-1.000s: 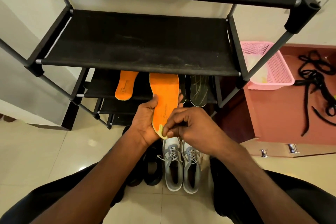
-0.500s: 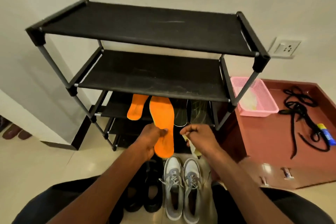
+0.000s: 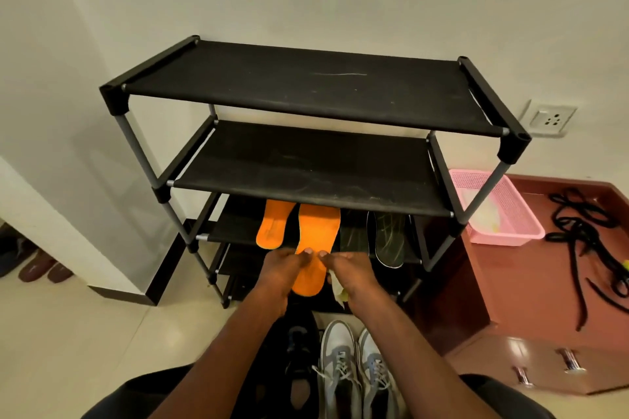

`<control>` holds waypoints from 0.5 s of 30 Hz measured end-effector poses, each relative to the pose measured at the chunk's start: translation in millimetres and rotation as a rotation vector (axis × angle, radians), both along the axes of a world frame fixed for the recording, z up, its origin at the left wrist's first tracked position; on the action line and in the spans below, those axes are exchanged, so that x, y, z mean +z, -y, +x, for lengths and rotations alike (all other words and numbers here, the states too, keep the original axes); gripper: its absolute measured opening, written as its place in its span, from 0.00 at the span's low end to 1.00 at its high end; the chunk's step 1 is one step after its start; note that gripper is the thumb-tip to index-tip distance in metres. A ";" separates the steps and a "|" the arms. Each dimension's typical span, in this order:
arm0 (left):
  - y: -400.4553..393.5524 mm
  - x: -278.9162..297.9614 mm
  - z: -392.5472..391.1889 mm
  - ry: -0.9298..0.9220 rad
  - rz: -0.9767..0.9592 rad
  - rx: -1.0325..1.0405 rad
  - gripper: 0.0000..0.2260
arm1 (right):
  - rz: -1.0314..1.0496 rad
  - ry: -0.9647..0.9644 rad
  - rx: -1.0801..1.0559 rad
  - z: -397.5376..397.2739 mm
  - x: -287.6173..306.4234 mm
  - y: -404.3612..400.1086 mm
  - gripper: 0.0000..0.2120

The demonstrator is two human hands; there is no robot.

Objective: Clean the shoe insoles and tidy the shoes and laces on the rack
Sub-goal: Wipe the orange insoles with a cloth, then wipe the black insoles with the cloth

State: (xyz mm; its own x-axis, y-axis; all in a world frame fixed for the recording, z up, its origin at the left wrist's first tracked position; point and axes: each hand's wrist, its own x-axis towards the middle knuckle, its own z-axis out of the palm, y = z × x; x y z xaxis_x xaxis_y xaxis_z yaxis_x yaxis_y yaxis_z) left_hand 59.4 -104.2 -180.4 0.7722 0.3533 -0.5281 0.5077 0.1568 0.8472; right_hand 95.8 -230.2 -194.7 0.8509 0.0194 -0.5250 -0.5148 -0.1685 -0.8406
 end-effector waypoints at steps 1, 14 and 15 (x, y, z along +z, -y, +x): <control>-2.4 -4.3 -0.2 -0.019 0.022 -0.005 0.08 | -0.004 0.002 -0.015 7.2 -2.4 -3.8 0.15; -10.2 -42.9 43.9 0.028 0.045 0.194 0.04 | -0.127 0.107 -0.024 64.3 -26.0 -10.6 0.08; -10.4 -43.5 49.3 0.031 0.053 0.204 0.05 | -0.086 0.098 -0.030 64.0 -25.4 -5.9 0.07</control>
